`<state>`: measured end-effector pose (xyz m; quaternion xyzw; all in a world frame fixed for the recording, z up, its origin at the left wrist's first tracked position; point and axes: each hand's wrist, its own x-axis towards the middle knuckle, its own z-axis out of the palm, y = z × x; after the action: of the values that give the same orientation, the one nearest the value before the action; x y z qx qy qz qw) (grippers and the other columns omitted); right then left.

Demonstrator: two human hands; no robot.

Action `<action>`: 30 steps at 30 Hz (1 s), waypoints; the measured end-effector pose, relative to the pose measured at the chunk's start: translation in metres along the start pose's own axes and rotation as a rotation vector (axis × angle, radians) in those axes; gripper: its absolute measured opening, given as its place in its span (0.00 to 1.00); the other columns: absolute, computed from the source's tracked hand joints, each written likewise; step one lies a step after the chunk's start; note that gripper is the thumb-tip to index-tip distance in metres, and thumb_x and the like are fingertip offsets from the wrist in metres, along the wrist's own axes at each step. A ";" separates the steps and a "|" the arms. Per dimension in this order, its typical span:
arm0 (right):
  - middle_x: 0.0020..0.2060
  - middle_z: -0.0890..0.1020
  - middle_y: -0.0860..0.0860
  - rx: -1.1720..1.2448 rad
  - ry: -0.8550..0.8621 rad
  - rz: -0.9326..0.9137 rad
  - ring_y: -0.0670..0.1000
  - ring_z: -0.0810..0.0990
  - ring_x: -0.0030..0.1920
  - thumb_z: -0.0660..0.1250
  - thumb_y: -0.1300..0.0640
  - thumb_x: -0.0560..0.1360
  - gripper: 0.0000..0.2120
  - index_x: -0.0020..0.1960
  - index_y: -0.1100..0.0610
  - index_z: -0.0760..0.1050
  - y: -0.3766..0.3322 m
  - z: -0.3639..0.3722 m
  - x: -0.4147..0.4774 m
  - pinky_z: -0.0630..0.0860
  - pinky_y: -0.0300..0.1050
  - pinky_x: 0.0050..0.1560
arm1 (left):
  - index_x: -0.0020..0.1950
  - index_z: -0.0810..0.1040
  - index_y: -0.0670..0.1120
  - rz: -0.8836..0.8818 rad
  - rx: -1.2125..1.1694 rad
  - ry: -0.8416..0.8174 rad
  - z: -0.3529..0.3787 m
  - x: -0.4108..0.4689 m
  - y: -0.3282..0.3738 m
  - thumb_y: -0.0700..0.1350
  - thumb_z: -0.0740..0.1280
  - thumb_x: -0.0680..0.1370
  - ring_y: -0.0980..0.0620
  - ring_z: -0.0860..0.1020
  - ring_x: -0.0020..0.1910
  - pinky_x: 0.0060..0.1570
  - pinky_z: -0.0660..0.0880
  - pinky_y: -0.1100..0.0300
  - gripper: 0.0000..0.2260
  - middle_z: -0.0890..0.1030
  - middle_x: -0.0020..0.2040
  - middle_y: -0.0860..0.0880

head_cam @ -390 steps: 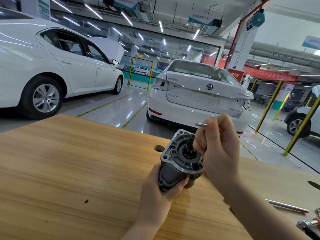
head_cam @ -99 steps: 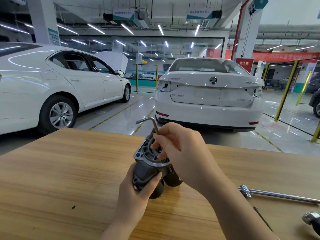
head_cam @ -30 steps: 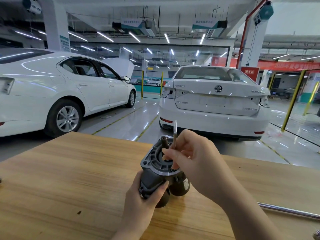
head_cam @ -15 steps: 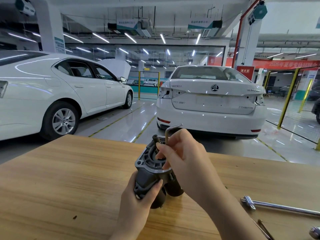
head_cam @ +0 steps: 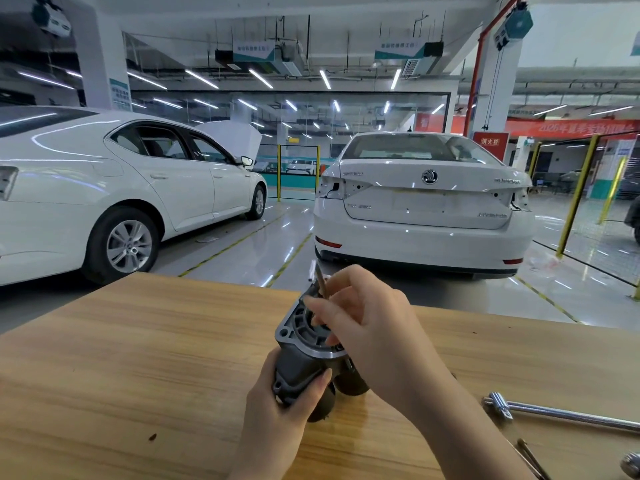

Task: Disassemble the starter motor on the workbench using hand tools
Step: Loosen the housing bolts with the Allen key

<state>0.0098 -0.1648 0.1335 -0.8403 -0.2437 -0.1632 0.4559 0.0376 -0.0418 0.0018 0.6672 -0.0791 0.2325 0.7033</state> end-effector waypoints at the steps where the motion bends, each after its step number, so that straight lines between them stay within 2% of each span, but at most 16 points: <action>1: 0.38 0.81 0.45 0.006 0.004 0.012 0.47 0.79 0.43 0.65 0.45 0.72 0.08 0.40 0.46 0.69 0.000 0.000 0.000 0.78 0.46 0.44 | 0.53 0.75 0.51 -0.005 -0.003 0.001 0.000 0.001 0.000 0.55 0.73 0.56 0.62 0.80 0.46 0.41 0.75 0.73 0.27 0.82 0.46 0.61; 5: 0.36 0.83 0.48 -0.040 0.010 0.001 0.46 0.80 0.37 0.67 0.48 0.72 0.09 0.36 0.48 0.71 -0.002 -0.003 -0.001 0.78 0.49 0.43 | 0.53 0.75 0.52 -0.016 -0.008 0.003 -0.001 0.002 -0.003 0.59 0.73 0.55 0.62 0.80 0.46 0.42 0.75 0.73 0.28 0.82 0.47 0.61; 8: 0.37 0.82 0.49 -0.080 -0.011 -0.033 0.47 0.80 0.38 0.64 0.50 0.76 0.07 0.41 0.51 0.76 -0.002 -0.005 -0.001 0.77 0.49 0.44 | 0.52 0.76 0.52 -0.008 -0.001 -0.006 -0.002 0.001 -0.003 0.58 0.74 0.56 0.62 0.80 0.46 0.41 0.75 0.73 0.27 0.81 0.47 0.61; 11: 0.38 0.82 0.49 -0.107 -0.020 -0.047 0.49 0.79 0.42 0.60 0.52 0.78 0.09 0.43 0.51 0.76 -0.003 -0.004 -0.001 0.75 0.49 0.46 | 0.52 0.75 0.51 -0.005 -0.011 -0.010 -0.001 0.000 -0.004 0.57 0.74 0.55 0.62 0.80 0.46 0.39 0.75 0.73 0.28 0.81 0.46 0.61; 14: 0.37 0.81 0.46 -0.037 0.000 -0.014 0.45 0.80 0.39 0.65 0.48 0.74 0.05 0.40 0.47 0.72 -0.004 -0.001 0.000 0.78 0.46 0.45 | 0.52 0.76 0.51 -0.019 -0.039 -0.006 -0.001 0.001 -0.004 0.56 0.75 0.54 0.60 0.81 0.46 0.40 0.75 0.72 0.28 0.82 0.46 0.60; 15: 0.36 0.81 0.45 -0.024 0.007 0.005 0.44 0.80 0.38 0.67 0.47 0.72 0.07 0.39 0.47 0.71 -0.005 0.000 0.000 0.79 0.44 0.43 | 0.53 0.76 0.52 -0.019 -0.037 -0.006 -0.001 0.001 -0.003 0.57 0.75 0.55 0.60 0.81 0.46 0.41 0.75 0.72 0.28 0.82 0.47 0.60; 20: 0.34 0.82 0.50 -0.039 0.054 0.052 0.49 0.81 0.36 0.72 0.50 0.68 0.11 0.36 0.54 0.72 -0.002 -0.002 0.001 0.79 0.52 0.42 | 0.52 0.74 0.54 -0.013 -0.017 -0.003 -0.001 0.001 0.000 0.56 0.73 0.56 0.64 0.80 0.46 0.40 0.74 0.74 0.26 0.81 0.46 0.63; 22: 0.33 0.82 0.50 -0.021 0.055 0.044 0.47 0.81 0.35 0.74 0.51 0.67 0.09 0.34 0.52 0.75 -0.001 -0.003 0.002 0.80 0.50 0.41 | 0.52 0.74 0.55 -0.017 -0.010 -0.007 0.000 0.001 0.002 0.57 0.72 0.56 0.65 0.79 0.46 0.39 0.74 0.74 0.26 0.81 0.46 0.64; 25: 0.33 0.81 0.47 0.000 0.043 0.023 0.45 0.81 0.35 0.74 0.52 0.67 0.09 0.32 0.46 0.76 0.000 -0.003 0.001 0.79 0.42 0.39 | 0.52 0.74 0.55 -0.032 -0.008 -0.002 -0.001 0.001 0.002 0.58 0.72 0.55 0.65 0.79 0.45 0.40 0.75 0.73 0.27 0.82 0.44 0.58; 28: 0.33 0.77 0.44 0.004 0.069 -0.009 0.44 0.79 0.37 0.74 0.53 0.67 0.05 0.34 0.47 0.80 0.002 0.000 0.002 0.77 0.36 0.39 | 0.53 0.74 0.56 -0.030 -0.009 -0.014 -0.001 0.001 0.003 0.57 0.72 0.56 0.65 0.79 0.46 0.41 0.75 0.73 0.26 0.82 0.45 0.62; 30: 0.30 0.76 0.42 0.011 0.083 -0.018 0.39 0.78 0.38 0.74 0.54 0.67 0.06 0.34 0.46 0.79 0.003 0.000 0.003 0.75 0.31 0.38 | 0.53 0.74 0.56 -0.023 -0.012 -0.015 -0.001 0.001 0.004 0.59 0.72 0.55 0.64 0.79 0.46 0.41 0.75 0.73 0.27 0.81 0.46 0.64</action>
<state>0.0138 -0.1653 0.1332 -0.8281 -0.2332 -0.2005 0.4687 0.0366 -0.0406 0.0055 0.6653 -0.0779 0.2190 0.7094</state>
